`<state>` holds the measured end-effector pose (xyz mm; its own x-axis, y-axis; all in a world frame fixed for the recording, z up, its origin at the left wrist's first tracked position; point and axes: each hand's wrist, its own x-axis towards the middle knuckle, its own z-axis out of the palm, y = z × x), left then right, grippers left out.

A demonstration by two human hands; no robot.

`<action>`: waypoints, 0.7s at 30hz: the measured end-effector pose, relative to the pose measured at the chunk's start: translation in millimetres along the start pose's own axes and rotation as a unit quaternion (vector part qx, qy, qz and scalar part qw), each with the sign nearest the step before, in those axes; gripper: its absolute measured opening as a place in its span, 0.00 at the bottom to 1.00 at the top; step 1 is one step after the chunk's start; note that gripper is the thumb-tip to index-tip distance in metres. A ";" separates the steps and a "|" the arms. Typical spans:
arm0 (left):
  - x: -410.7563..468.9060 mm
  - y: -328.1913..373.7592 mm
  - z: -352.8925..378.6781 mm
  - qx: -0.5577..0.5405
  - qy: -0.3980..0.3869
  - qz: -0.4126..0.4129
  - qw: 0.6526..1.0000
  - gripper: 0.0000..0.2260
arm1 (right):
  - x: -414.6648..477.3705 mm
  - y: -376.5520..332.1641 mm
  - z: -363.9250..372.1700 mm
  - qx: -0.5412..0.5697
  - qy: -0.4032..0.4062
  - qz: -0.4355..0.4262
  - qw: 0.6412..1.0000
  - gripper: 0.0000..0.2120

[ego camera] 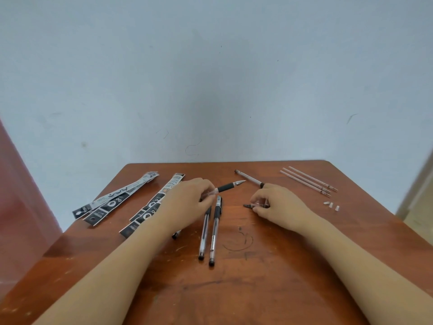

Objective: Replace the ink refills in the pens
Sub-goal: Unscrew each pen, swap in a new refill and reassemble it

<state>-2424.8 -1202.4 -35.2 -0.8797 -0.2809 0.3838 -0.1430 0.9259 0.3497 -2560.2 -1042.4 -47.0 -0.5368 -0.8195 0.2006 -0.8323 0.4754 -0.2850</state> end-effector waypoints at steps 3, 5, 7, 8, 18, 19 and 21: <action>-0.2 2.1 0.6 0.012 0.000 0.005 1.000 0.07 | -0.1 -0.3 -1.2 0.000 -0.011 -0.003 1.000 0.11; -0.1 3.0 1.2 0.017 -0.001 0.010 1.000 0.06 | -0.7 -1.1 -2.4 0.002 -0.018 -0.004 1.000 0.11; 0.0 3.7 1.7 0.022 0.002 0.012 1.000 0.06 | -1.1 -1.7 -3.2 0.005 -0.022 -0.004 1.000 0.11; 0.1 3.9 2.0 0.023 0.005 0.013 1.000 0.06 | -1.1 -1.8 -3.3 0.007 -0.023 -0.003 1.000 0.11; 0.0 5.2 7.0 -0.005 0.026 0.039 0.999 0.06 | -5.5 -7.8 -8.2 0.163 0.064 0.021 0.984 0.07; 0.1 5.4 7.2 -0.007 0.028 0.042 0.999 0.06 | -6.3 -9.6 -9.4 0.199 0.079 0.025 0.977 0.06; 0.4 6.1 7.2 -0.010 0.031 0.047 0.998 0.07 | -7.7 -12.1 -11.3 0.249 0.096 0.033 0.963 0.08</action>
<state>-2429.3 -1195.0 -39.1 -0.8593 -0.2081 0.4672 -0.0513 0.9440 0.3260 -2547.6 -1038.3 -34.5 -0.6413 -0.6962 0.3225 -0.6518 0.2727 -0.7076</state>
